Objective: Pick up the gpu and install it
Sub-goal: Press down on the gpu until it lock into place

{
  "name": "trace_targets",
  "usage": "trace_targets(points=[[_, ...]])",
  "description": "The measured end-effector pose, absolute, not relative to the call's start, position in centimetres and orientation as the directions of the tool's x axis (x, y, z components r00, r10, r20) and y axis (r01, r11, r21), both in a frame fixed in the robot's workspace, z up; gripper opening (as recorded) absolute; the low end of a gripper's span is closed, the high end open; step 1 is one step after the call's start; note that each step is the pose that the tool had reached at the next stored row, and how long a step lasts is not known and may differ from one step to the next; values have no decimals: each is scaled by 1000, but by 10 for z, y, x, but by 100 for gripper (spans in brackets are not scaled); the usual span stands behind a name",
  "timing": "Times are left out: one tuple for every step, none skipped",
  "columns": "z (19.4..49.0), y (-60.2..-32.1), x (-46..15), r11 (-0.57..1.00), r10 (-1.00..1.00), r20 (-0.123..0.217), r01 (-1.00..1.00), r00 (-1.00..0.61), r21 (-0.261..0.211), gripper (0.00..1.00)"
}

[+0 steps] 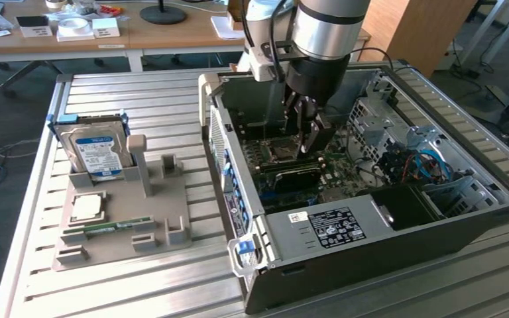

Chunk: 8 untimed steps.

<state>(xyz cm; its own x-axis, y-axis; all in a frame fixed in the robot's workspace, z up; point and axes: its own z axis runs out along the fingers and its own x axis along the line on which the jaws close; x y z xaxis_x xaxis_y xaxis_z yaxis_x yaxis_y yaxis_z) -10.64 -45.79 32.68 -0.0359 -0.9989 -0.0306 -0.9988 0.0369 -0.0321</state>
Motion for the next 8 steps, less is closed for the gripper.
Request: trace_targets(points=[[327,-458,-106,37,-999,-31,-999,-36,-32,64],[327,-458,-106,37,-999,-31,-999,-36,-32,64],[327,-458,-106,37,-999,-31,-999,-36,-32,64],[327,-458,-106,37,-999,-31,-999,-36,-32,64],[327,-458,-106,37,-999,-31,-999,-36,-32,64],[327,-458,-106,37,-999,-31,-999,-36,-32,64],[327,-458,-106,37,-999,-31,-999,-36,-32,63],[327,-458,-106,37,-999,-31,-999,-36,-32,63]])
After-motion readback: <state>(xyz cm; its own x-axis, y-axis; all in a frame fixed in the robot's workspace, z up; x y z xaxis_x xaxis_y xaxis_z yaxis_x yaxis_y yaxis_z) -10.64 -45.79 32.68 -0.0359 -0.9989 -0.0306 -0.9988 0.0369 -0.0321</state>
